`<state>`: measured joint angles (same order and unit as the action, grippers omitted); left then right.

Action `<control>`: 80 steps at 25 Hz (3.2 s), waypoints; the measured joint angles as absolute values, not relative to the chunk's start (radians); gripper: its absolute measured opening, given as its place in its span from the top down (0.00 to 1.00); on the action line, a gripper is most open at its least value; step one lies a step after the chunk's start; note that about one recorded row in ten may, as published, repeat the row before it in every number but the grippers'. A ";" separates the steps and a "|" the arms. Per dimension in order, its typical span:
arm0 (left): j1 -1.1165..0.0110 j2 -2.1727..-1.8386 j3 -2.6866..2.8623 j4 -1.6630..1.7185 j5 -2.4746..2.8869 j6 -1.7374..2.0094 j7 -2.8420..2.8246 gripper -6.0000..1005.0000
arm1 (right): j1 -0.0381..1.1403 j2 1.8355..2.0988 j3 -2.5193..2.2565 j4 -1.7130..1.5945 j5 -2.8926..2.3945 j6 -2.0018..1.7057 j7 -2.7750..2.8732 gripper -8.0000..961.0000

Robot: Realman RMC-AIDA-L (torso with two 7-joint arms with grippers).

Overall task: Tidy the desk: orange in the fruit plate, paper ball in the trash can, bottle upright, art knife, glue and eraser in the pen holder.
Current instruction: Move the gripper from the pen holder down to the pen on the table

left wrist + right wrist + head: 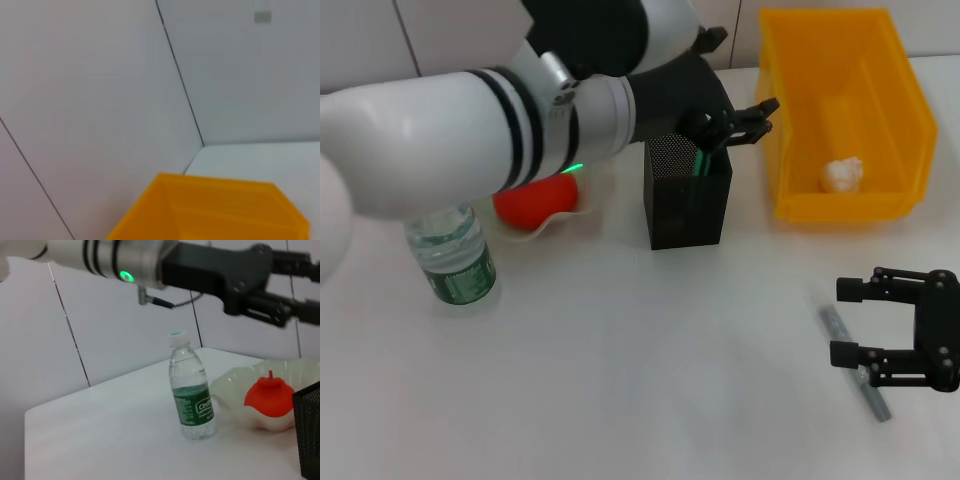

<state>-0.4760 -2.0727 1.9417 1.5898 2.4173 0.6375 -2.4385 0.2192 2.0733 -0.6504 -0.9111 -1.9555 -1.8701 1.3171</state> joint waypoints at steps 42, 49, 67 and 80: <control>-0.283 -2.069 1.448 1.213 1.443 1.323 -1.441 0.19 | 0.333 2.076 -0.691 -1.411 -2.229 -1.885 1.966 0.26; -0.305 -2.072 1.454 1.116 1.443 1.312 -1.381 0.19 | 0.436 2.074 -0.842 -1.485 -2.433 -1.890 2.119 0.26; -0.332 -2.078 1.480 1.073 1.440 1.313 -1.375 0.19 | 0.584 2.076 -1.100 -1.369 -2.700 -1.850 2.285 0.26; -0.337 -2.076 1.494 1.067 1.440 1.313 -1.354 0.19 | 0.647 2.078 -1.188 -1.268 -2.751 -1.817 2.353 0.26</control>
